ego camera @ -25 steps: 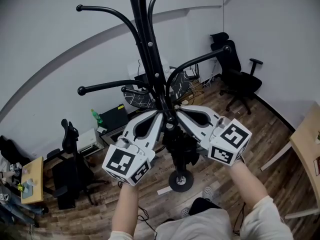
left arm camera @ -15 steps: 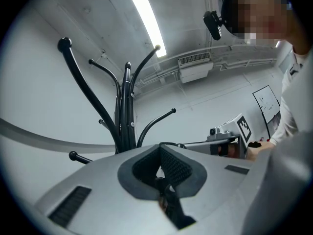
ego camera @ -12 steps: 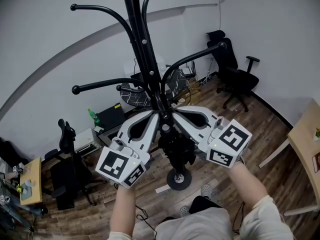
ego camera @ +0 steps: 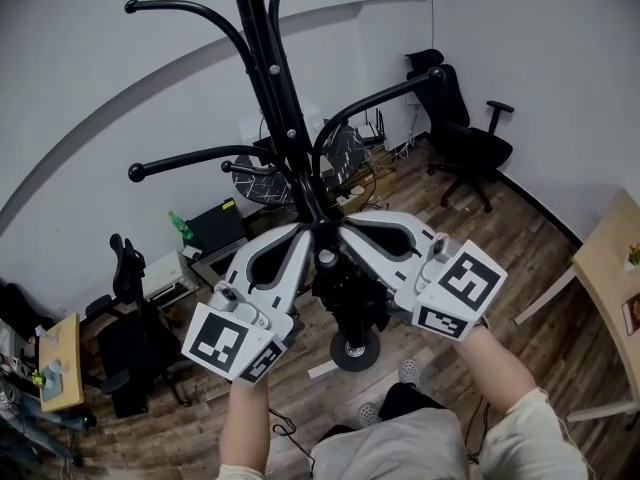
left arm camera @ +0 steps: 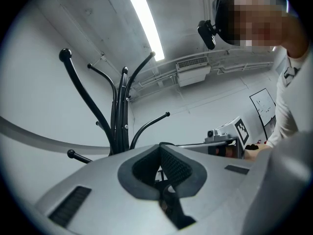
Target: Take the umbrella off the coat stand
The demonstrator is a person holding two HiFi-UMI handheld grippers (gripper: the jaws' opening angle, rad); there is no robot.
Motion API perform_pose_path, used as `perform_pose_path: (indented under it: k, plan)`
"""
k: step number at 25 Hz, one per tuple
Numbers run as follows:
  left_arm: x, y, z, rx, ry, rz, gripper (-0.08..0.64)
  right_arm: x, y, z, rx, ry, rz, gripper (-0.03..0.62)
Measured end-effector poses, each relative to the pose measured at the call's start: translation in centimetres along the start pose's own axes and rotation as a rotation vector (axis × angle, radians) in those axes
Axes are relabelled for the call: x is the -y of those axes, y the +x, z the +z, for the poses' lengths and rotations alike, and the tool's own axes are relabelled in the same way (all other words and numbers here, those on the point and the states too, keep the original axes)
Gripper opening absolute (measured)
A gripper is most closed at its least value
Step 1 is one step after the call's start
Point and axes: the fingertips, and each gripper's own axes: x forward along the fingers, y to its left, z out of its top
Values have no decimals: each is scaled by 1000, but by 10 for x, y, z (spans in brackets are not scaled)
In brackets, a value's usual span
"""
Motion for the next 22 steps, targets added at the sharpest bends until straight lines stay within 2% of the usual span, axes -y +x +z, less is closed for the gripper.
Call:
perform_pose_path:
  k: [11,22]
  plan:
    - [5,-17,-38,-43,-82,7,20,-9,-5,-39,-32,82,-8,20]
    - [2,-32,-102,-144,-160,66,20,-13,-9,-108,-109,201,-21,20]
